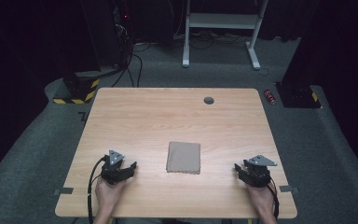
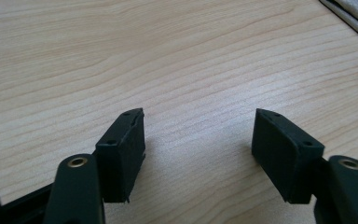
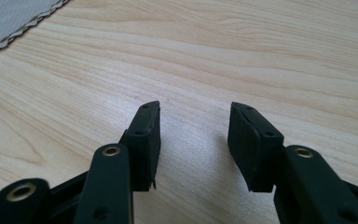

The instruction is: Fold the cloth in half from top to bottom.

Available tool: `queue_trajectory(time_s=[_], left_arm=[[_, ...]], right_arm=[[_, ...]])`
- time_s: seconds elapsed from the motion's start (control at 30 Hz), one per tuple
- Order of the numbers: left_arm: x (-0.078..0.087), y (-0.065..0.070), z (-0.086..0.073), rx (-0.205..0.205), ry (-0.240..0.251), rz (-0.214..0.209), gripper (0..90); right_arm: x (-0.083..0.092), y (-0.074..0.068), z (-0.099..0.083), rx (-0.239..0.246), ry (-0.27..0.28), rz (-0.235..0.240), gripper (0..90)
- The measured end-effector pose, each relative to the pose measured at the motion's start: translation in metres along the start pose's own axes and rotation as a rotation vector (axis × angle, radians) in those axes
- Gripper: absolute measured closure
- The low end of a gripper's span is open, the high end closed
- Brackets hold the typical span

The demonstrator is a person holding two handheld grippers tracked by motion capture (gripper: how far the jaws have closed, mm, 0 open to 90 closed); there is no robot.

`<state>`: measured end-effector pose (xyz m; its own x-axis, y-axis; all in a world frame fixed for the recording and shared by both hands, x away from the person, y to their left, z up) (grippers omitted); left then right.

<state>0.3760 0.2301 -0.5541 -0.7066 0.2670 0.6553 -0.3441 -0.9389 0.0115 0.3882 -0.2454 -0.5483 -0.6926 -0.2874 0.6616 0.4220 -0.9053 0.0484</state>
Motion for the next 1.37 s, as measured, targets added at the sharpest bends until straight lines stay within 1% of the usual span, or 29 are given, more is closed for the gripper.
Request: queue_trajectory(time_s=[0.07,0.13,0.17,0.2,0.27,0.37,0.97,1.17,1.23,1.37], left_arm=[[0.0000,0.0007,-0.0001,-0.003,-0.005,0.000,32.4],[-0.0001,0.0016,-0.0003,0.003,-0.003,0.000,30.9],[-0.0001,0.0022,-0.0005,0.005,-0.003,0.000,30.9],[0.0000,0.0028,-0.0007,0.007,-0.003,0.001,30.2],[0.0001,0.0031,-0.0008,0.006,-0.004,0.004,29.8],[0.0001,0.0031,-0.0008,0.003,-0.005,0.004,29.1],[-0.0001,0.0035,-0.0007,-0.002,-0.009,0.001,27.4],[-0.0002,0.0043,-0.0006,0.004,-0.009,0.003,27.4],[-0.0003,0.0051,-0.0006,0.012,-0.009,0.007,27.6],[-0.0005,0.0056,-0.0003,0.013,-0.008,0.002,28.2]], right_arm=[[0.0005,0.0004,-0.0004,-0.002,0.001,-0.003,52.6],[-0.0003,0.0002,-0.0007,0.004,-0.011,-0.007,49.6],[-0.0003,0.0002,-0.0007,0.004,-0.011,-0.007,49.6],[-0.0004,0.0006,-0.0008,-0.001,-0.015,-0.011,45.8],[-0.0012,0.0038,-0.0010,-0.033,-0.022,0.008,40.3],[-0.0017,0.0027,-0.0008,-0.032,-0.026,0.001,38.7],[-0.0021,0.0027,-0.0007,-0.024,-0.027,0.007,36.8],[-0.0023,0.0027,-0.0005,-0.023,-0.028,0.007,36.6],[-0.0023,0.0026,-0.0004,-0.025,-0.029,0.008,36.5],[-0.0023,0.0027,-0.0004,-0.024,-0.029,0.008,36.5]])
Point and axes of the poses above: each handheld gripper's, and its own axes: x roughly backward along the jaws, z roughly out of its top, y roughly to its right, the point moved 4 cm from there along -x, roughly forward along the jaws, and after that the axes turned 1 degree about -z, right-handed, at the moved point
